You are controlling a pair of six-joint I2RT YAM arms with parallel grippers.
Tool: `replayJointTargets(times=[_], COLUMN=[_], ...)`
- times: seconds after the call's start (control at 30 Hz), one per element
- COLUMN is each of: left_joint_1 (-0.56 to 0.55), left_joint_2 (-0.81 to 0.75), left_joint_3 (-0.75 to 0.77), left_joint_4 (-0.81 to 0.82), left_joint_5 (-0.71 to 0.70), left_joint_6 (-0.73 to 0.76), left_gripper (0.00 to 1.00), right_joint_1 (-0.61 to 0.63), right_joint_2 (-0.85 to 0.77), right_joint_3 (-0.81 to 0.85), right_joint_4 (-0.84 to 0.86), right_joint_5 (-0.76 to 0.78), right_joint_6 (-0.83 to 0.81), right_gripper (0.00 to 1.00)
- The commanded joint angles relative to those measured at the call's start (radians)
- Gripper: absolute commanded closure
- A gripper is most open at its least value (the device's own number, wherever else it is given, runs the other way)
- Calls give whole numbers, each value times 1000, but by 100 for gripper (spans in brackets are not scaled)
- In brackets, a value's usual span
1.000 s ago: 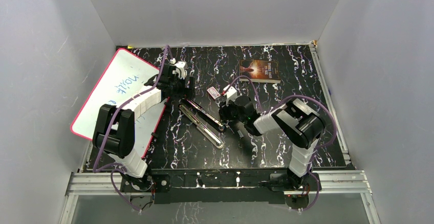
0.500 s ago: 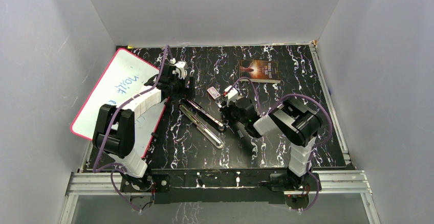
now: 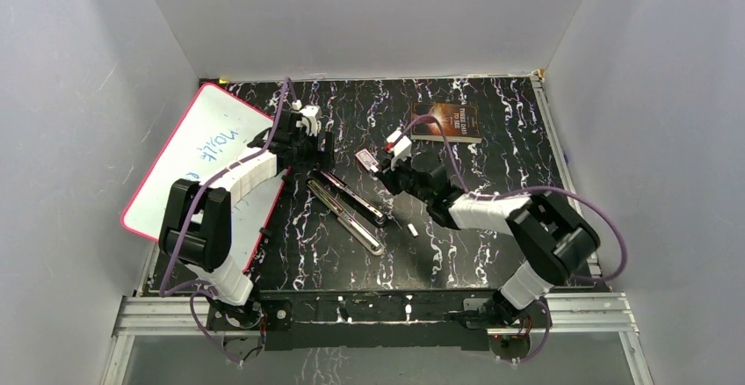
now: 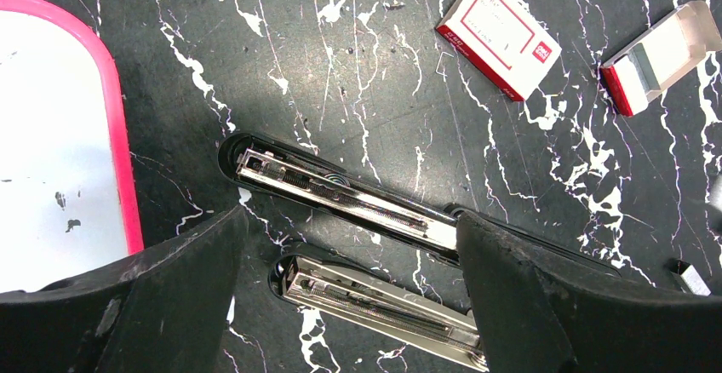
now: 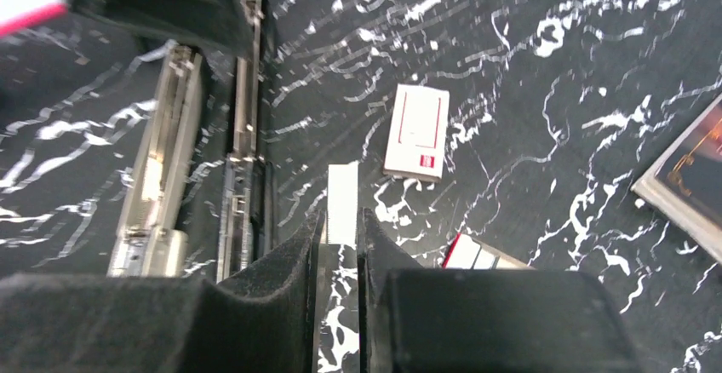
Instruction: Load the staples into the stapler
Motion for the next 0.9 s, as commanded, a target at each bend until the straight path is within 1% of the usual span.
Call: replayJointTargets(times=[0.0,0.17,0.33,0.53,0.87], left_joint_1=[2,2,3,3,3], left_joint_2=[-23,-25,-25,-21,-16], left_joint_3=[32,31,33,31,32], left_joint_4=[-16,-17,-18,-15,-17], left_joint_5=[4,2,3,9,9], left_joint_6=[9,9,9,8,7], left_gripper=[9,9,9,9,8], right_joint_1=[2,2,10,68,167], right_joint_2=[-120,-183,-177,-102,3], right_joint_3=[23,50,119,193,301], right_joint_4=[-97,-259,-435,-553,-611], right_joint_5=[-81,-187,-218,-100,51], right_joint_6=[-7,27,109,136,112], right_gripper=[100,100,100,100,100])
